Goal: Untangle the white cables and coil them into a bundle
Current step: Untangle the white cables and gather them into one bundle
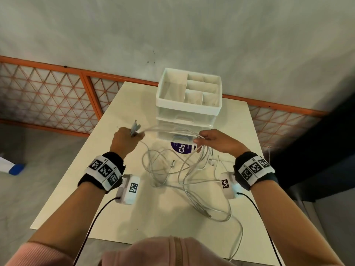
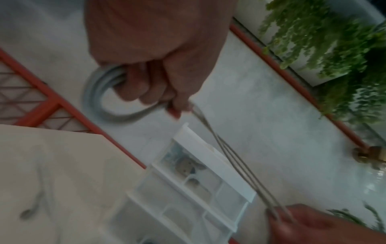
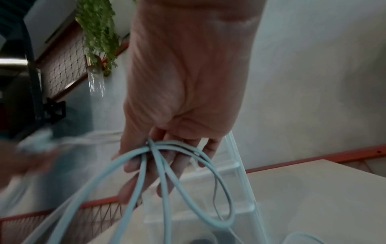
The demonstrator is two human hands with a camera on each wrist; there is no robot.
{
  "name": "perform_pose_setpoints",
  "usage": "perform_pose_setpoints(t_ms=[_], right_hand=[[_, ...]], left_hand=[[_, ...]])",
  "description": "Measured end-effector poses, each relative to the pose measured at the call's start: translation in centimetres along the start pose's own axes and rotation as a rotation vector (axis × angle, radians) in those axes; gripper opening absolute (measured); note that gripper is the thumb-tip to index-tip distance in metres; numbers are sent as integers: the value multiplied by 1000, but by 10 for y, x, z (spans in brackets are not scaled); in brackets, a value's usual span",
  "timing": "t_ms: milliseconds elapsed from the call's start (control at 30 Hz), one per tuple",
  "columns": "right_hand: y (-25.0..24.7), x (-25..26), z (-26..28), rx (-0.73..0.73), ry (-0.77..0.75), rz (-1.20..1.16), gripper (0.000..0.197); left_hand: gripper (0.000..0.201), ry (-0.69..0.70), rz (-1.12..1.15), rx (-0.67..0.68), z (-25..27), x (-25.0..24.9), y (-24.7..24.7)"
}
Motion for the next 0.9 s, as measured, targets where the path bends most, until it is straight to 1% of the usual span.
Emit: perform_pose_setpoints(t_ms=[33,100,167,200,233,267,333,367,400,433,467,500,567,600,633,667,700,800,833,900], right_hand=[[-2,5,2,0,-19,-29,27],[0,14,5,36,-50,-41,32],[5,14,5,69,-42,14,33],[7,11,3,76,-23,53,34],[9,6,1,75,0,99,34],[11,2,-2,72,25,149,33],[14,-2,-5,71,62,247,29],[17,0,-6,77,61,273,28],[20,4,-7,84,47,271,27],[23,12,-8,95,18,250,26],[26,21,-10,100,-21,218,27],[27,30,-11,98,-61,183,30],[26,46,-11,77,-114,144,35],[24,50,-10,64,-125,145,35],[20,51,-9,46,-125,151,33],[18,48,-8,21,-124,146,31],[14,44,-5,-25,-119,121,30],[-8,21,6,-236,-112,-12,28],[-13,11,12,-278,-101,-52,29],[-17,-4,21,-281,-62,-76,32]], left_hand=[[36,-42,-39,36,-2,10,5],[37,-85,-64,85,-2,21,12],[39,-62,-62,137,2,17,19],[42,-21,-47,148,6,9,21],[45,28,-20,132,10,1,21],[48,84,34,81,14,-9,17],[42,221,180,-56,24,-30,7],[36,299,237,-65,29,-42,7],[30,369,266,-18,34,-54,11],[27,411,264,70,38,-64,21],[28,416,258,178,42,-72,33],[30,371,263,286,45,-76,45],[33,197,326,481,49,-72,67],[36,139,325,534,49,-69,73],[39,130,298,552,48,-68,77],[39,141,276,543,45,-68,76],[38,161,268,496,40,-67,71],[35,180,310,260,18,-63,39],[36,184,325,195,12,-60,28],[41,211,301,126,7,-61,14]])
Point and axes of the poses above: each hand's wrist, its own z-axis away from the middle knuckle, its own y-axis out of the palm, x = y × z, the point moved 7 cm from there along -z, towards the middle knuckle, and after that the axes turned 1 degree about -y, right-handed, at the moved point
